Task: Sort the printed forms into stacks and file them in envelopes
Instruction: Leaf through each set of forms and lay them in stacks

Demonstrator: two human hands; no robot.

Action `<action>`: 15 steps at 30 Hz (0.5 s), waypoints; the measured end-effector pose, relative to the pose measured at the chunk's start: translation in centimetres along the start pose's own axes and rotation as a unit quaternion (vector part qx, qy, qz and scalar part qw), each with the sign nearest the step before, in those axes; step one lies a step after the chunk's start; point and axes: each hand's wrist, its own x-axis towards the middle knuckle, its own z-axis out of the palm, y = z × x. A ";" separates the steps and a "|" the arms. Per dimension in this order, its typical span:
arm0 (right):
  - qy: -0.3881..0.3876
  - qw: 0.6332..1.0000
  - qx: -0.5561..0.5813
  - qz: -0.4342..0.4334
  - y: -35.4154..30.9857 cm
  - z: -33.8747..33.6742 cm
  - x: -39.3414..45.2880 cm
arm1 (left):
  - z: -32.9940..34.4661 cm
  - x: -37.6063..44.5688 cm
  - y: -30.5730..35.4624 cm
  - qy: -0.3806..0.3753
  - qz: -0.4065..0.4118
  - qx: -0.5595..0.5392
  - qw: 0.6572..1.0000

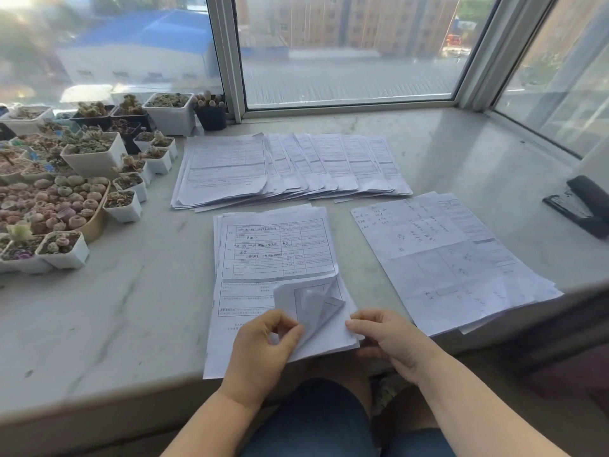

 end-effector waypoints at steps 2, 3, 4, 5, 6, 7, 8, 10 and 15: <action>0.001 1.000 0.002 0.003 0.0 0.0 0.0 | 0.3 0.0 -0.2 0.047 -0.006 -0.014 0.999; 0.000 1.000 0.000 0.006 -0.1 0.0 0.0 | 0.3 0.0 -0.2 0.050 0.009 -0.010 0.999; -0.002 1.000 -0.004 0.010 -0.1 -0.1 0.0 | 0.4 0.0 -0.1 0.040 0.030 -0.001 0.999; -0.002 1.000 -0.007 0.016 -0.1 -0.2 0.0 | 0.4 -0.1 -0.1 0.024 0.049 0.009 0.998; -0.001 1.000 -0.010 0.021 -0.1 -0.2 0.0 | 0.4 -0.2 0.0 0.005 0.062 0.015 0.998; 0.003 1.000 -0.009 0.025 -0.2 -0.1 0.0 | 0.3 -0.4 0.1 -0.015 0.071 0.021 0.997; 0.008 1.000 -0.008 0.026 -0.2 0.0 0.0 | 0.3 -0.5 0.1 -0.034 0.084 0.034 0.995; 0.020 0.999 -0.007 0.027 -0.2 0.2 0.2 | 0.4 -0.7 0.0 -0.063 0.117 0.086 0.987; 0.022 0.999 -0.016 0.044 -0.6 0.5 0.0 | -0.1 -0.7 0.1 -0.092 0.122 0.107 0.983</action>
